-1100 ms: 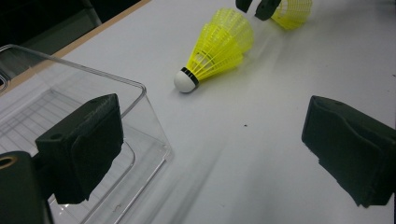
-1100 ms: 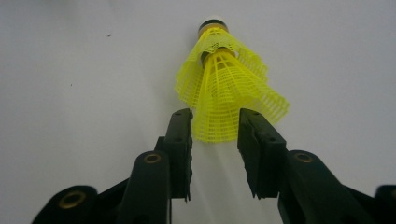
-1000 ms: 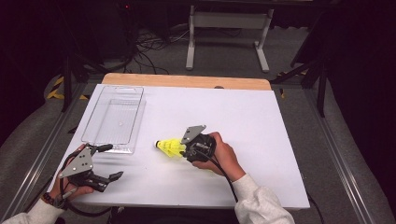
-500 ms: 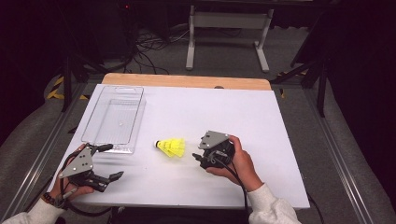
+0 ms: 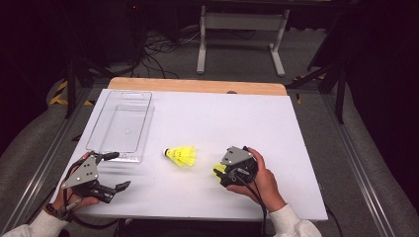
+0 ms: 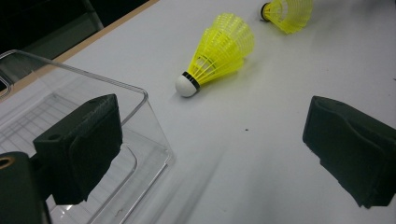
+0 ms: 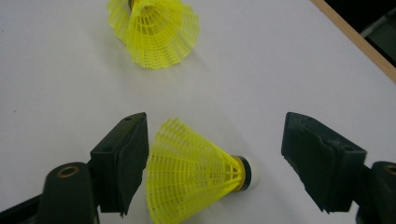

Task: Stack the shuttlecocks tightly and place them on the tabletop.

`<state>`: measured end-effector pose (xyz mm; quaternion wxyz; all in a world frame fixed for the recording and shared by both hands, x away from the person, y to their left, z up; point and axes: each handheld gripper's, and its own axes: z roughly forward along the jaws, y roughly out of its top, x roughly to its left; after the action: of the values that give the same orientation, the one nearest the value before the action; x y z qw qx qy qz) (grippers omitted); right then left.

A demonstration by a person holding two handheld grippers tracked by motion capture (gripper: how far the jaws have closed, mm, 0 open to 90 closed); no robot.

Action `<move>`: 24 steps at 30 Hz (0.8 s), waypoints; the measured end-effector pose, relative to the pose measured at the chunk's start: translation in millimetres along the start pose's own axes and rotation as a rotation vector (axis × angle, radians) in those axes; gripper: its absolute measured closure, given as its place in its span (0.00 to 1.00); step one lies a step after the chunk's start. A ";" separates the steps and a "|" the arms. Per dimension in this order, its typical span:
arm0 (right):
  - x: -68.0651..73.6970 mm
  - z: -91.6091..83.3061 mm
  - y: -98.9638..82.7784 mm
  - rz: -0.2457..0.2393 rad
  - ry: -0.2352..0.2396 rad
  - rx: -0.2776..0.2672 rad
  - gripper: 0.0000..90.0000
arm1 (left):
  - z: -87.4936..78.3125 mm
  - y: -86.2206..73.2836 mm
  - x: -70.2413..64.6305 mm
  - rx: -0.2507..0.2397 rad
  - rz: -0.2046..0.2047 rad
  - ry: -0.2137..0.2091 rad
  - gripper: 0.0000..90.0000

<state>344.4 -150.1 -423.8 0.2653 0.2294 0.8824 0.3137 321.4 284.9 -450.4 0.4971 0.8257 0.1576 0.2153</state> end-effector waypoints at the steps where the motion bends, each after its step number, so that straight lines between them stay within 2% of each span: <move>1: 1.7 1.5 -4.4 -0.007 -0.012 0.012 0.28 | -0.3 0.4 -0.1 0.004 0.002 0.000 0.06; 4: 2.9 3.1 -9.4 0.002 -0.017 0.016 0.30 | -0.4 0.4 -0.3 0.001 0.001 0.003 0.06; 8: 7.8 4.5 -13.4 0.002 -0.056 0.022 0.34 | -0.2 0.6 -0.3 0.000 0.000 0.003 0.06; 12: 10.9 4.1 -18.8 0.006 -0.078 0.003 0.42 | 0.2 0.6 -0.5 0.002 0.001 0.003 0.06; 14: 10.5 5.3 -21.9 0.008 -0.096 0.014 0.49 | -0.3 0.6 -0.5 0.000 0.001 0.004 0.06; 20: 10.0 3.0 -23.8 0.011 -0.111 0.002 0.61 | -0.6 0.6 -0.8 -0.004 -0.003 0.001 0.06; 24: 9.3 2.0 -26.0 0.004 -0.134 0.007 0.76 | -0.5 1.1 -2.0 0.003 0.001 0.000 0.06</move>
<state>332.4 -162.0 -445.7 0.3222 0.2527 0.8633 0.2949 319.4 283.8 -449.5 0.4957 0.8265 0.1574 0.2157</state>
